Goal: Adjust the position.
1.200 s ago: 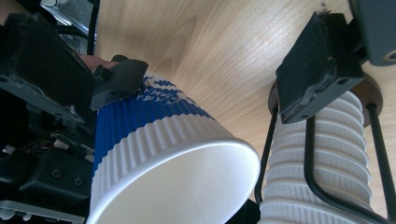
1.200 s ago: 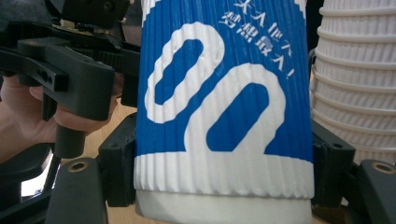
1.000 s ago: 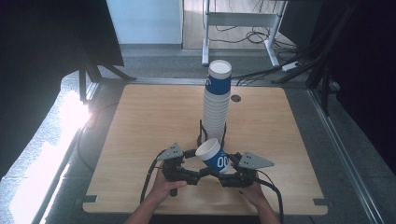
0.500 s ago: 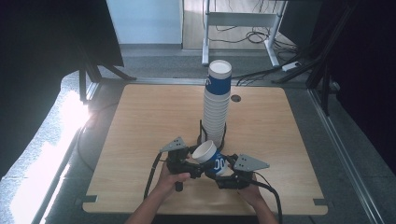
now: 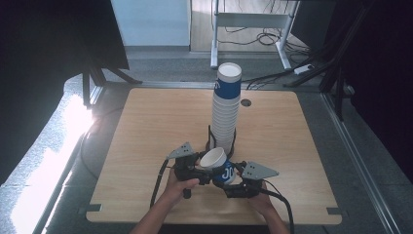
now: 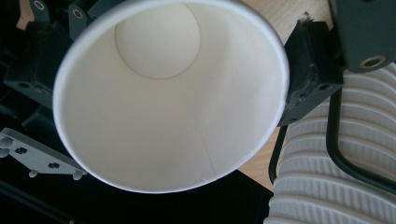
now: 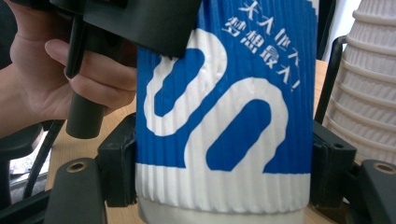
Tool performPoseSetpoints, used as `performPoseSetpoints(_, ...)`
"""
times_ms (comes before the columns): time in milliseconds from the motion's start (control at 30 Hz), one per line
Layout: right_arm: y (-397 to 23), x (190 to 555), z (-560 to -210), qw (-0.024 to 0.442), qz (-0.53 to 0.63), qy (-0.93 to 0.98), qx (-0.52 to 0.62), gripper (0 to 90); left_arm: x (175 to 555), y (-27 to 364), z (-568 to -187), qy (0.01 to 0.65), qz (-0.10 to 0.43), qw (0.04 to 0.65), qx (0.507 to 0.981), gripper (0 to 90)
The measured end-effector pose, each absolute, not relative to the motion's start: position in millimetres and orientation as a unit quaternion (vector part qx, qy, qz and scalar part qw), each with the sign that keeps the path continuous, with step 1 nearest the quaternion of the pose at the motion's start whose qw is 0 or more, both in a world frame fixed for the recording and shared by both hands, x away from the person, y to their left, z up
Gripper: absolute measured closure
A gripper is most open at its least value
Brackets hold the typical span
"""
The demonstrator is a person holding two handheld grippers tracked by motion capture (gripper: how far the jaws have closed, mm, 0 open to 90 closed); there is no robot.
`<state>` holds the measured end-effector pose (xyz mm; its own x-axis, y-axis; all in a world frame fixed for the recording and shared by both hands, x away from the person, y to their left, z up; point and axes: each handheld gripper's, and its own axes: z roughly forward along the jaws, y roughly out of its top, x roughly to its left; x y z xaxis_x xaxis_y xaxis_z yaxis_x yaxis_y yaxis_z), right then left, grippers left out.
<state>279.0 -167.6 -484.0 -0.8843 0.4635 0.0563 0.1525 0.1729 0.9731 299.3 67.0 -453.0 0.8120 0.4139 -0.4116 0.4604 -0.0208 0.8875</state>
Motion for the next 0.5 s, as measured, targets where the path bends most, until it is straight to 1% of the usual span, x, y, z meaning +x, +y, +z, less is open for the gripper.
performPoseSetpoints(200, -167.3, 279.6, -482.3, 0.117, 0.607, 0.759, 0.203, 26.0, 298.4, 66.3, -449.3, 0.292, -0.007, 0.624, 0.724, 12.4)
performPoseSetpoints(400, -169.8, 281.0, -479.8, 0.108, 0.602, 0.763, 0.211, 19.9, 296.0, 67.7, -442.2, 0.281, 0.013, 0.615, 0.737, 12.5)
performPoseSetpoints(500, -171.9, 280.8, -478.1, 0.109, 0.601, 0.763, 0.21, 18.9, 296.1, 68.6, -440.4, 0.279, 0.018, 0.612, 0.74, 12.5)
